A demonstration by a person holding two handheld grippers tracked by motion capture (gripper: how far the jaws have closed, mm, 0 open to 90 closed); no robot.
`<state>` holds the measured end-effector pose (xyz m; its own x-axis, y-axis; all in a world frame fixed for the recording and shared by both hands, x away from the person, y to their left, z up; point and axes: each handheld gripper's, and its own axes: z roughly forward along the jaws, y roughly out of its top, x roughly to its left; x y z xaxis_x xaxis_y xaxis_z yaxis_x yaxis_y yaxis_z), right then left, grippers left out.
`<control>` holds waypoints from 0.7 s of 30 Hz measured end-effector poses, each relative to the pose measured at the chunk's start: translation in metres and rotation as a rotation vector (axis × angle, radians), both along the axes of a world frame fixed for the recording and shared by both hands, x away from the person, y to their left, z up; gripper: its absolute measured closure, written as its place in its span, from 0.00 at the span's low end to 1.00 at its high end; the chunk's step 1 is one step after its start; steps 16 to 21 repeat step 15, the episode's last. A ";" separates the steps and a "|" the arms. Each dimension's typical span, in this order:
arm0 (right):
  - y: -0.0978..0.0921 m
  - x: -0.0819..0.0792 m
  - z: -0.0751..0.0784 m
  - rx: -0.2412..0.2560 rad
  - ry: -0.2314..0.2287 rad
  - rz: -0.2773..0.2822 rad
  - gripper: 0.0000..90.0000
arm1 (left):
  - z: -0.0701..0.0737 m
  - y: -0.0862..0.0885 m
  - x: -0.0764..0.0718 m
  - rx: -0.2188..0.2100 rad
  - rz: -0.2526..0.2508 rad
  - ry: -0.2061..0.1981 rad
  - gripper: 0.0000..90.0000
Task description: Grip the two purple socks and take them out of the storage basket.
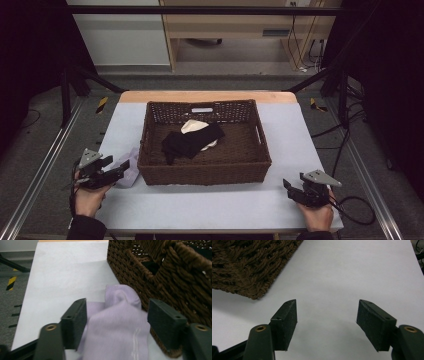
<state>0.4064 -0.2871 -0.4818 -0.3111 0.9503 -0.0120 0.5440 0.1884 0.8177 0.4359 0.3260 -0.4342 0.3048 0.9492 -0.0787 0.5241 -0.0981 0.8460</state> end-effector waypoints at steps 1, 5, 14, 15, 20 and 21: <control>0.000 0.000 0.000 0.001 0.000 -0.003 0.36 | -0.001 0.002 -0.003 0.003 0.002 -0.001 0.30; 0.000 0.002 0.000 0.002 0.004 -0.014 0.33 | -0.007 0.011 -0.015 0.027 0.019 0.004 0.23; -0.002 0.006 0.000 -0.007 0.002 -0.022 0.28 | -0.021 0.026 -0.033 0.077 0.025 0.048 0.17; -0.002 0.006 0.000 -0.003 0.004 -0.020 0.28 | -0.022 0.027 -0.034 0.079 0.026 0.051 0.17; -0.002 0.006 0.000 -0.003 0.004 -0.020 0.28 | -0.022 0.027 -0.034 0.079 0.026 0.051 0.17; -0.002 0.006 0.000 -0.003 0.004 -0.020 0.28 | -0.022 0.027 -0.034 0.079 0.026 0.051 0.17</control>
